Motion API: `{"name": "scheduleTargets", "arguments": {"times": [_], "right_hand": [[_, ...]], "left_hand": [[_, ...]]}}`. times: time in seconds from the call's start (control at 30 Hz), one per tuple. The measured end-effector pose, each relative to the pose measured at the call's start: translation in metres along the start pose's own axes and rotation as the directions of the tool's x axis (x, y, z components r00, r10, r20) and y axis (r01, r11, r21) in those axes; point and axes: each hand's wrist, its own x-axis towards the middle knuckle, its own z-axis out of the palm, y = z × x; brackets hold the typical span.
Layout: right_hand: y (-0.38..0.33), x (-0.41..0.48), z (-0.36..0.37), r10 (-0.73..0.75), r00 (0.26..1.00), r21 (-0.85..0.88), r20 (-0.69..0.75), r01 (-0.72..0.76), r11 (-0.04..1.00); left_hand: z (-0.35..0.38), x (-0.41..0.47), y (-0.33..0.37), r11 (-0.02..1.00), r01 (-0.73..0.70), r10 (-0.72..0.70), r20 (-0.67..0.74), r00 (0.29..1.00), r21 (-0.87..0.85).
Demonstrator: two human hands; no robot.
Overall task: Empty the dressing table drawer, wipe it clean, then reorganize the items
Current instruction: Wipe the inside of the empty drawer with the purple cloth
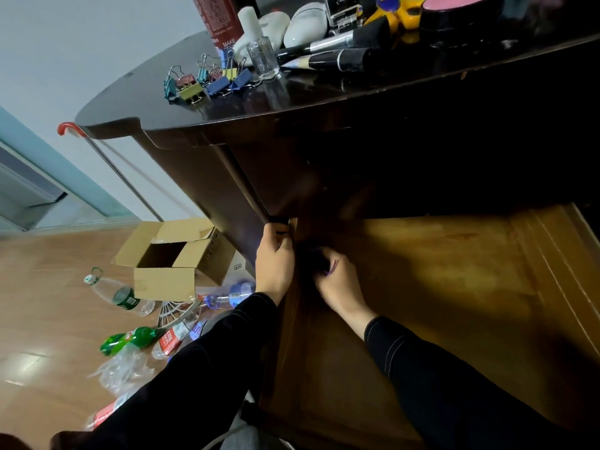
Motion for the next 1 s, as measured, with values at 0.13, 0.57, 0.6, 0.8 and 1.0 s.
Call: {"name": "scheduleTargets", "arguments": {"times": [0.13,0.57,0.6,0.8,1.0], "right_hand": [[0.0,0.016,-0.011,0.1,0.995,-0.036,-0.006,-0.101,0.994],[-0.016,0.013,-0.013,-0.007,1.0,-0.007,-0.004,0.007,1.0],[-0.016,0.008,-0.009,-0.038,0.999,0.027,-0.005,0.038,0.999],[0.004,0.0,-0.018,0.066,0.989,-0.168,0.134,-0.043,0.985],[-0.016,-0.01,-0.006,-0.047,0.999,0.071,0.017,0.046,0.996]], "left_hand": [[0.0,0.0,-0.001,1.0,-0.002,0.002,0.006,1.0,0.007],[0.0,0.0,0.001,1.0,0.001,-0.001,0.006,1.0,-0.025],[0.0,0.0,0.0,1.0,0.0,0.0,0.006,1.0,-0.029],[-0.001,0.0,0.0,1.0,-0.001,0.001,0.005,1.0,-0.025],[0.0,0.002,-0.001,1.0,0.013,-0.013,-0.003,1.0,-0.029]]}}
